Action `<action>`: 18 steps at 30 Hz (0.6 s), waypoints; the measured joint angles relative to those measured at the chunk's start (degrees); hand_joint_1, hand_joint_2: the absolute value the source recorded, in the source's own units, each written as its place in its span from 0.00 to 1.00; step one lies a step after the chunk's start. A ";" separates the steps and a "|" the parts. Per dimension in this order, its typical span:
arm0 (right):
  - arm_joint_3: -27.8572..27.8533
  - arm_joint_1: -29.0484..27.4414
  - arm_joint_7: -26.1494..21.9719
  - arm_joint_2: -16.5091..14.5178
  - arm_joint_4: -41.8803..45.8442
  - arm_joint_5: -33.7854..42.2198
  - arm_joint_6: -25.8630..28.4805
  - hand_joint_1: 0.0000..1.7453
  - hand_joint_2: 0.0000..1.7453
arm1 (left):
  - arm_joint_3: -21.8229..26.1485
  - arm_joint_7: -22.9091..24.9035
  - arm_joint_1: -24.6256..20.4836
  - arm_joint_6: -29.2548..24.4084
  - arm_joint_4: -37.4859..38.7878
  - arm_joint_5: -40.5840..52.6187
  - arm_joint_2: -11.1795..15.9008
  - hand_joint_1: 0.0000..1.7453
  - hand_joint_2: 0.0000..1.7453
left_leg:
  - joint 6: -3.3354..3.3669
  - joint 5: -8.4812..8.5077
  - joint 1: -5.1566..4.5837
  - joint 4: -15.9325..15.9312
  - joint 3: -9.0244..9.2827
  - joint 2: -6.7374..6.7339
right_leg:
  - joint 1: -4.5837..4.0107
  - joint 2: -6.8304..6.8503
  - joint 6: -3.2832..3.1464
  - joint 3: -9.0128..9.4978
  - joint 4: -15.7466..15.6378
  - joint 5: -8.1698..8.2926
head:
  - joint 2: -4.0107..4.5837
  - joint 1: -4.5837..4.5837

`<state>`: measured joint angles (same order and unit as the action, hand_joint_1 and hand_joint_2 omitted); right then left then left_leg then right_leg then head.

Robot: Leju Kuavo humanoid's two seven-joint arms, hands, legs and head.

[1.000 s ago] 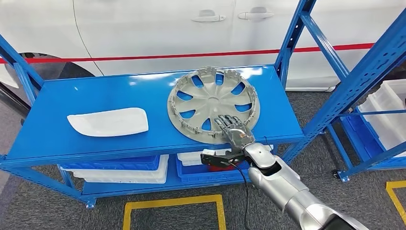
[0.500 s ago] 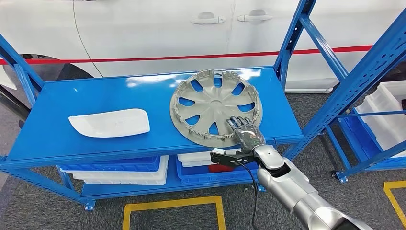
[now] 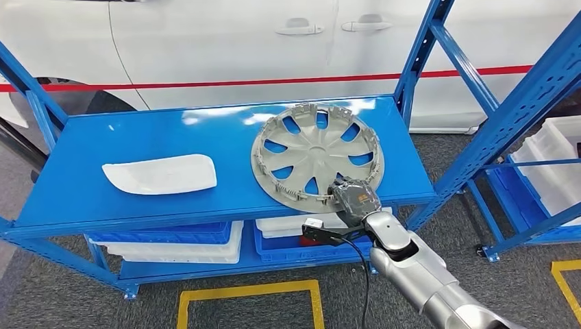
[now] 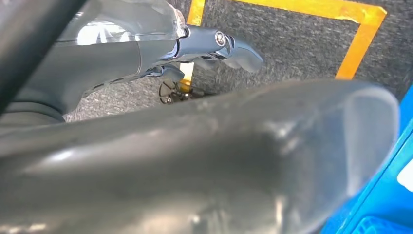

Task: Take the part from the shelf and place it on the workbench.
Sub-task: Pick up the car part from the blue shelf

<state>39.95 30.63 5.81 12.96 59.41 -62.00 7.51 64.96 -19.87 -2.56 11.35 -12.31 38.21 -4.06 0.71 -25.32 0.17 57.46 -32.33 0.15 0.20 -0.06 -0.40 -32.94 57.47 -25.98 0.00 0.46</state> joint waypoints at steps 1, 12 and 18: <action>-0.01 -0.05 0.00 0.03 0.23 -0.04 0.07 1.00 1.00 | 0.08 -0.01 0.01 -0.01 0.00 0.00 -0.01 0.00 0.00 | -0.30 -0.08 0.04 0.09 -0.05 0.00 | 0.13 0.06 -0.30 0.03 -0.19 0.18 | 0.00 0.02; -0.07 -0.59 0.92 0.08 1.65 -2.26 2.37 1.00 1.00 | 0.40 -0.43 0.18 -0.03 0.00 0.10 -0.01 0.00 0.00 | -1.41 -2.04 0.63 3.18 -0.17 0.00 | 0.46 0.44 -0.81 -0.25 0.17 0.39 | 0.00 0.28; -0.94 -2.31 2.42 0.92 3.58 -5.88 4.95 1.00 1.00 | 0.57 -2.29 0.26 -0.08 0.00 0.55 -0.18 0.00 1.00 | 0.76 -0.86 0.54 0.11 0.84 0.01 | 0.39 0.26 1.08 -1.27 1.91 -0.77 | 0.00 0.07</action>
<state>39.01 28.32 8.23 13.88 62.98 -67.88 12.46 65.53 -22.16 -2.31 11.27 -12.31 38.76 -4.24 1.47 -26.18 0.71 57.57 -31.49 0.15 0.59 0.20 0.67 -34.21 59.38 -26.75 0.00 0.53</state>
